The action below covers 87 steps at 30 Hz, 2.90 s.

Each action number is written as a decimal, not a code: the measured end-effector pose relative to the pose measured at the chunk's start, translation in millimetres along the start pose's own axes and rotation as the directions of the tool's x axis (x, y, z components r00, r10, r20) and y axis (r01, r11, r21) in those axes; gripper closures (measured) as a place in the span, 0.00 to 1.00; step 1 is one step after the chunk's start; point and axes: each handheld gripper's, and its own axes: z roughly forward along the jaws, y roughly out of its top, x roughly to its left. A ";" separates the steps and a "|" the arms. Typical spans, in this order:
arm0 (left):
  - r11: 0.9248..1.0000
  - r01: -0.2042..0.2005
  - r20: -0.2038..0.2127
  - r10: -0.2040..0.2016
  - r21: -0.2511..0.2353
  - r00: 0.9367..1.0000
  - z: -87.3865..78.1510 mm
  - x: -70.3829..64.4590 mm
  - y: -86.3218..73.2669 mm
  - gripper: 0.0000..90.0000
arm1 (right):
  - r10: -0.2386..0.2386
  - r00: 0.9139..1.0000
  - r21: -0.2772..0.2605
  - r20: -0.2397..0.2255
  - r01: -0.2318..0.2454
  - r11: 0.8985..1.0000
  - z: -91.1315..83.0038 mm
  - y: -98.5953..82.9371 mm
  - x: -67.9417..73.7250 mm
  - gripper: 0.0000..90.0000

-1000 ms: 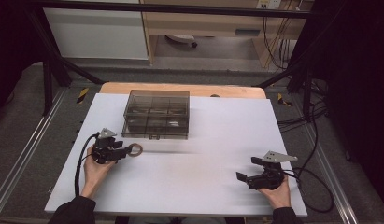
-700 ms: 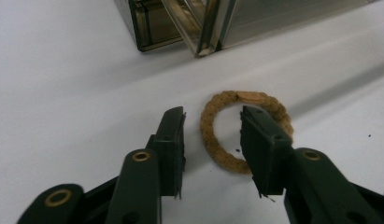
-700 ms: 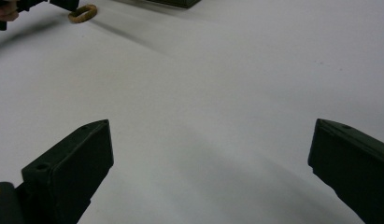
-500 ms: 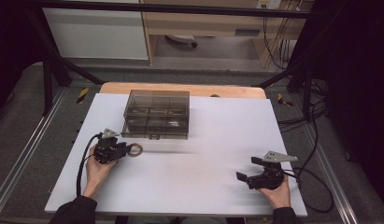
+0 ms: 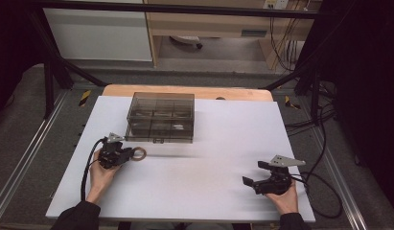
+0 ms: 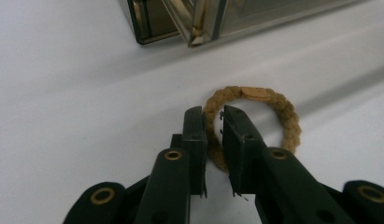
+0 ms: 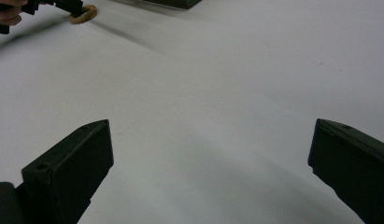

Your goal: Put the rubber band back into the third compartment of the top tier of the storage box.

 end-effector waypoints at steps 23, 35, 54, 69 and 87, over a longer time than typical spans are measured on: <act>1.000 -0.001 -0.012 0.001 0.003 1.000 -0.6 -1.2 0.0 0.95 | 0.001 1.000 0.001 0.000 -0.001 1.000 0.1 0.1 -0.1 0.01; 1.000 0.001 0.009 -0.001 -0.021 1.000 -7.4 -2.7 0.5 0.95 | 0.002 1.000 0.003 0.001 -0.002 1.000 0.1 0.1 -0.1 0.01; 0.999 -0.004 0.056 0.006 -0.040 0.998 -23.3 -7.8 -2.7 0.95 | 0.003 1.000 0.006 0.001 -0.003 1.000 0.1 0.1 -0.1 0.01; 0.998 -0.021 0.070 0.025 -0.056 0.997 -36.6 -15.8 -3.0 0.95 | 0.003 1.000 0.008 -0.001 -0.003 1.000 -0.2 0.1 -0.1 0.01; 0.996 -0.047 0.096 0.054 -0.074 0.994 -50.1 -29.7 3.1 0.95 | 0.003 1.000 0.008 0.000 -0.003 1.000 0.0 0.1 -0.1 0.01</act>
